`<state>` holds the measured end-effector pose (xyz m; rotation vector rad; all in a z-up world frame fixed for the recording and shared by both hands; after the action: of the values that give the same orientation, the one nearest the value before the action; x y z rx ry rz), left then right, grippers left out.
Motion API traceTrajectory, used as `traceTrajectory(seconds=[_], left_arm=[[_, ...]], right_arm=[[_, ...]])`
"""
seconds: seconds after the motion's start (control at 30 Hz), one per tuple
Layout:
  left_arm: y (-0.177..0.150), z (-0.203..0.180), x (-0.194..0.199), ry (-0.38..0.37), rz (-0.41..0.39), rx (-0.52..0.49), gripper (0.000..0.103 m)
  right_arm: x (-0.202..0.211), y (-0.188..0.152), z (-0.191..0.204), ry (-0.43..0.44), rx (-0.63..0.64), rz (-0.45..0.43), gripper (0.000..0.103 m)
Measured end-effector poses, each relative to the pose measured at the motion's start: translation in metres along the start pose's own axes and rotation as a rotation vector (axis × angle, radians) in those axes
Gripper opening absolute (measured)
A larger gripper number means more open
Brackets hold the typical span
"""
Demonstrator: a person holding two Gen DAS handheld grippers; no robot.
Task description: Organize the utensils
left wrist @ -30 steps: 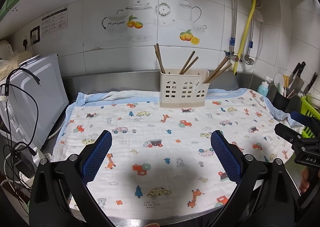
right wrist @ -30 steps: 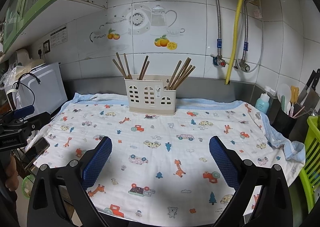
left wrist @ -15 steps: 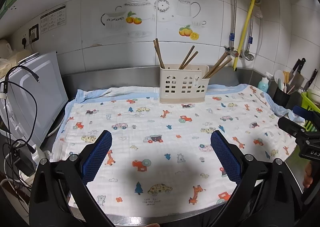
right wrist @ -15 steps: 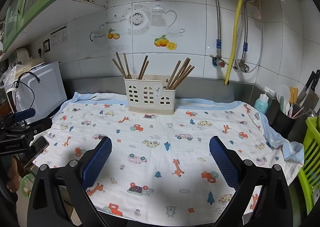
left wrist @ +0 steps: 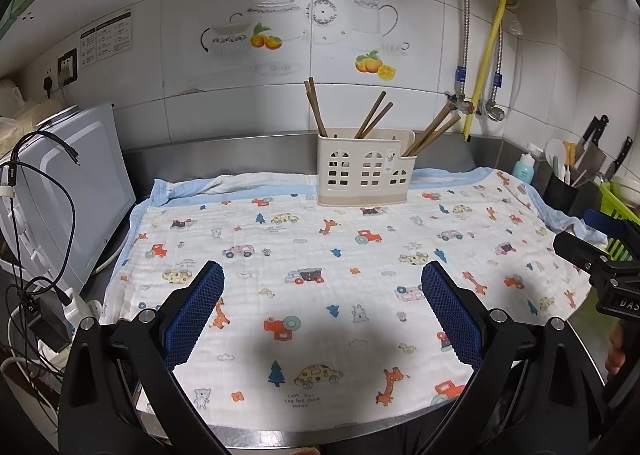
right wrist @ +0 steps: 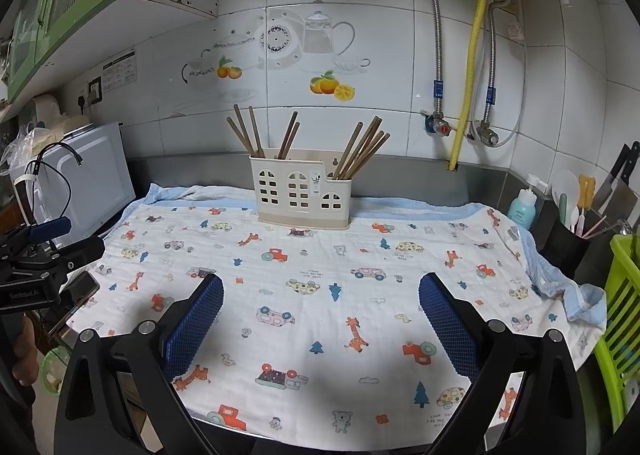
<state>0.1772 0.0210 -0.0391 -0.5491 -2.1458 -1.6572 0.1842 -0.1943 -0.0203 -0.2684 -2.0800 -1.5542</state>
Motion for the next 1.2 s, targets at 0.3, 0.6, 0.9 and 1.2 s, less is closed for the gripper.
traceTrajectory(seconds=[0.3,0.6,0.9,1.2], left_arm=[[-0.005,-0.002,-0.001,-0.003,0.011,-0.007,0.098],[-0.007,0.002,-0.003,0.001,0.017,0.002,0.098],[-0.01,0.004,-0.008,0.006,0.028,-0.001,0.098],[-0.015,0.003,-0.013,0.012,0.043,-0.007,0.098]], right_arm=[[0.0,-0.001,0.005,0.01,0.008,0.007,0.095],[-0.004,-0.004,0.006,0.012,0.01,0.021,0.095],[-0.006,-0.007,0.006,0.017,0.009,0.028,0.095],[-0.009,-0.011,0.006,0.02,0.005,0.036,0.095]])
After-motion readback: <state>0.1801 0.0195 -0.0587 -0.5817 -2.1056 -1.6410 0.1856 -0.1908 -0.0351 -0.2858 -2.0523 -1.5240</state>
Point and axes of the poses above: each gripper's, at about its wrist camera, not at the fingertips, and x roughly against the way its jaws point, z to its left, y to its top, the point moved 9 cm from there along -x, roughly the way its jaws point, and after that the axes turned 14 degrees about x, right-handed, at the moved point
